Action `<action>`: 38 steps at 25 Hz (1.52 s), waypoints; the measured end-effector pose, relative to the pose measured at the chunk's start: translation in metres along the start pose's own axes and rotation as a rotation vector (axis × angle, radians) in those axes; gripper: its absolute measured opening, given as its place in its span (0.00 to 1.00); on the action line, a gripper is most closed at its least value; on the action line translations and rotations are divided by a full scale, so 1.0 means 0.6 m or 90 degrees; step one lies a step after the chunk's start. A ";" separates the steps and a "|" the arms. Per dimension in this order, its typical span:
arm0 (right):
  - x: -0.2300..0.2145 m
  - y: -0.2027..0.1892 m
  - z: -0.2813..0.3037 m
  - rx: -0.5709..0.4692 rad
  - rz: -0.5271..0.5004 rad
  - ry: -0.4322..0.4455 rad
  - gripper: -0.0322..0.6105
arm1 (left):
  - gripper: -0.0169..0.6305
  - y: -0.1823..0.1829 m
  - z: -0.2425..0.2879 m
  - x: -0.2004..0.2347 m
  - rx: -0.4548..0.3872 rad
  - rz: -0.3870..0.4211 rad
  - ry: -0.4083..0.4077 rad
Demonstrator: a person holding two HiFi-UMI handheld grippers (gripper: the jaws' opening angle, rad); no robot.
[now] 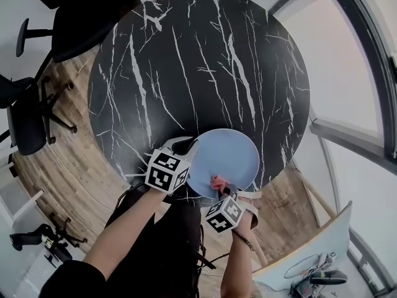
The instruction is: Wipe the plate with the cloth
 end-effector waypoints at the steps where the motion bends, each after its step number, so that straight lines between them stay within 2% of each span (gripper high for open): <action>1: 0.006 0.005 0.001 -0.005 -0.002 0.009 0.06 | 0.06 0.000 0.000 0.000 0.000 -0.002 -0.001; 9: 0.046 0.049 0.010 -0.049 -0.069 0.036 0.06 | 0.06 -0.004 -0.004 0.005 -0.003 -0.017 -0.008; 19: 0.060 0.128 0.014 -0.121 -0.132 0.038 0.07 | 0.07 -0.009 -0.008 0.009 -0.010 -0.039 -0.024; 24: 0.043 0.168 0.011 -0.147 -0.120 0.039 0.07 | 0.07 -0.011 -0.010 0.014 -0.014 -0.047 -0.029; 31: 0.021 0.198 0.005 -0.185 -0.058 0.016 0.07 | 0.06 -0.018 -0.017 0.019 -0.014 -0.057 -0.033; 38: 0.024 0.201 0.007 -0.212 -0.030 -0.035 0.07 | 0.06 -0.020 -0.018 0.020 -0.014 -0.063 -0.043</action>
Point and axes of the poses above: the fingertips, and each gripper's own axes: z forward along the fingers, x to its left, y out of its top, the point moved 7 cm from there along -z, backward along the fingers, and after that the axes turned 9 degrees about z, right-handed, at the moved point
